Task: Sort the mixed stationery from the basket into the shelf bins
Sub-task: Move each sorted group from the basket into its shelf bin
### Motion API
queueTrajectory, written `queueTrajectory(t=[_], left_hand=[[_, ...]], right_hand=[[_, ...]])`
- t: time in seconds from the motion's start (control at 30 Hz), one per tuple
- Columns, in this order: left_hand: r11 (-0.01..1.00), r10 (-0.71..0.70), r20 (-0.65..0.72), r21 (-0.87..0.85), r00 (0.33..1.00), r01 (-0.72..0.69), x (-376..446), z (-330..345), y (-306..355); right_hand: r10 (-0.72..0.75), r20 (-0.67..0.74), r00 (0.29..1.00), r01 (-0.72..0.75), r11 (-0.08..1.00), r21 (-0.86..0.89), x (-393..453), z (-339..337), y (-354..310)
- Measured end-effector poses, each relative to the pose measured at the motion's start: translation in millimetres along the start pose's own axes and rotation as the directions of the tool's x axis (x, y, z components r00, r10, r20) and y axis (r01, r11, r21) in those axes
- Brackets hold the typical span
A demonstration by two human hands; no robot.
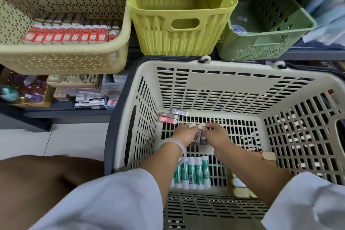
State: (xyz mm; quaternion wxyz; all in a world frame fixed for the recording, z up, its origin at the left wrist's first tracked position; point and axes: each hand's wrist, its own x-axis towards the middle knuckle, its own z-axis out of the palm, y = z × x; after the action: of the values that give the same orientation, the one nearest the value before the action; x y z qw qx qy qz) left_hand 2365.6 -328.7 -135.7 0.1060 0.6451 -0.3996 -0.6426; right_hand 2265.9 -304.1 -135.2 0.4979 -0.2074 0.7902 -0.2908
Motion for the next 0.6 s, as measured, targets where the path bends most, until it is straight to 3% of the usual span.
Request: queueTrajectory(t=[0.17,0.3,0.47,0.6], left_hand=[[0.983,-0.060,0.047,-0.169,0.997,0.067,0,-6,-5],[0.909,-0.157,0.185,-0.357,0.970,0.215,-3,-13,-6],[0.787,0.009,0.283,-0.594,0.959,0.168,-18,-17,20],[0.717,0.094,0.253,-0.688,0.963,0.111,-48,-26,50]], right_hand=[[-0.047,0.049,0.998,0.050,0.998,-0.042,-9,2,-5],[-0.119,0.085,0.989,0.132,0.975,-0.177,-20,-3,-19],[-0.298,0.048,0.954,0.300,0.924,-0.236,-39,-22,-50],[-0.390,0.130,0.912,0.405,0.906,-0.123,-61,-32,-83]])
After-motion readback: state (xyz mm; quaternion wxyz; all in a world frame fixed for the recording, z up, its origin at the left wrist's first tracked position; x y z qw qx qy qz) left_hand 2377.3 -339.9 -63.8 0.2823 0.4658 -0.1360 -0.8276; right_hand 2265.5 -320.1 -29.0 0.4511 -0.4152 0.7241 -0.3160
